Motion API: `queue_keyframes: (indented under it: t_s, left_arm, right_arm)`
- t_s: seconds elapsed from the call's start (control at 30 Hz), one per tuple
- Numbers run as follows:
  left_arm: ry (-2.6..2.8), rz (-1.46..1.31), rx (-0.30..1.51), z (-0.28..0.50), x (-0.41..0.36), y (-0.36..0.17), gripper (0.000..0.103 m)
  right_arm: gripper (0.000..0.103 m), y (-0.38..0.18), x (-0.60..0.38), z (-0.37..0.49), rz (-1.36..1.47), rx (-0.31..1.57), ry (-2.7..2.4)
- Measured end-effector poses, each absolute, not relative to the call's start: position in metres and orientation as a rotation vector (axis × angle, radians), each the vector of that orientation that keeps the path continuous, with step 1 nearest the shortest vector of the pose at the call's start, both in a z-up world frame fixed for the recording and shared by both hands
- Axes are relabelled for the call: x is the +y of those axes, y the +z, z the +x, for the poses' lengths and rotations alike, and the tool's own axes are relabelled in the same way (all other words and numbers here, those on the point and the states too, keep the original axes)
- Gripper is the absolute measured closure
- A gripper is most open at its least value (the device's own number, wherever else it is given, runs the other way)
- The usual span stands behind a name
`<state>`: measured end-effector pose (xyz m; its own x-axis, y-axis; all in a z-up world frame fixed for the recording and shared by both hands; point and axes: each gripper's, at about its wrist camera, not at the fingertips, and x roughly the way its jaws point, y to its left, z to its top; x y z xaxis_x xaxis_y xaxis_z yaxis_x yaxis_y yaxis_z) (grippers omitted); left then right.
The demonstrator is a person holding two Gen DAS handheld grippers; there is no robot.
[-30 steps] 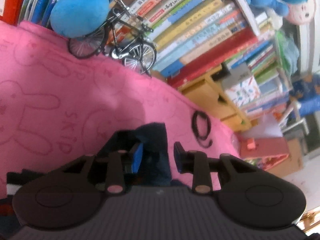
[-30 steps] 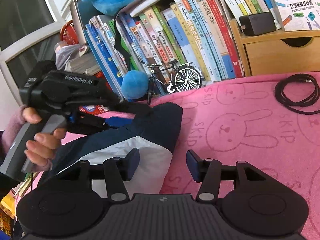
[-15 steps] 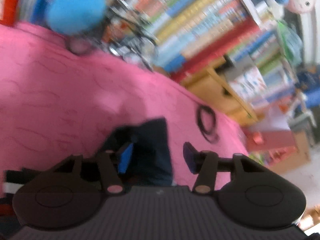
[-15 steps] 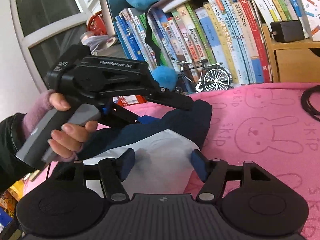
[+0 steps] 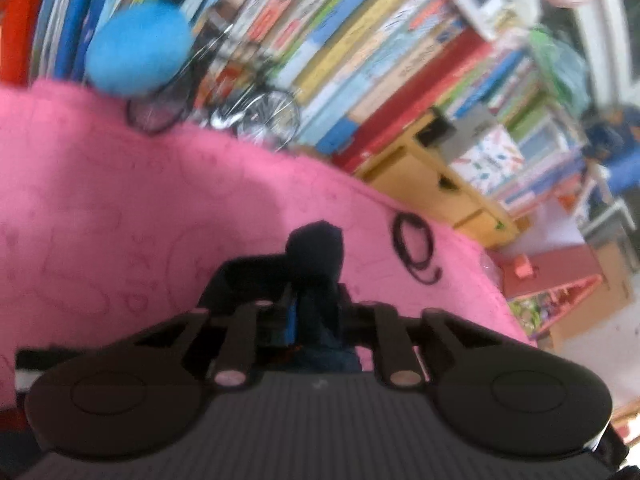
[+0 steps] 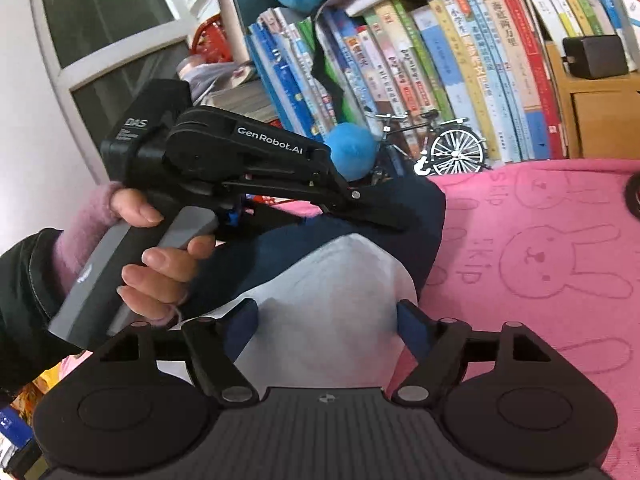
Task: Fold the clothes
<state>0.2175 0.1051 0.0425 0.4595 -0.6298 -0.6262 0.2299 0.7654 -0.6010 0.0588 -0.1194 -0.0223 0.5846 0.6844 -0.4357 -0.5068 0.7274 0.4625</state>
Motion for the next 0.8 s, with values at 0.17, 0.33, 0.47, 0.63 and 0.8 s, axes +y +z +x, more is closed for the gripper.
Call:
queue_keyframes:
  t_s: [0.17, 0.33, 0.47, 0.63, 0.8]
  left_arm:
    - [-0.523, -0.519, 0.946, 0.23, 0.121, 0.04, 0.093]
    - [-0.47, -0.575, 0.921, 0.245, 0.13, 0.034, 0.093]
    - [-0.343, -0.619, 0.838, 0.251, 0.151, 0.041, 0.097]
    - [-0.482, -0.431, 0.741, 0.215, 0.139, 0.067, 0.086]
    - [-0.557, -0.113, 0.658, 0.163, 0.097, 0.066, 0.086]
  right_arm:
    - [0.025, -0.02, -0.117, 0.058, 0.293, 0.629, 0.741]
    - [0.025, -0.02, -0.118, 0.056, 0.292, 0.635, 0.748]
    - [0.022, -0.021, -0.119, 0.057, 0.302, 0.64, 0.751]
    - [0.022, -0.023, -0.122, 0.059, 0.323, 0.65, 0.754]
    - [0.022, -0.023, -0.124, 0.06, 0.331, 0.653, 0.75]
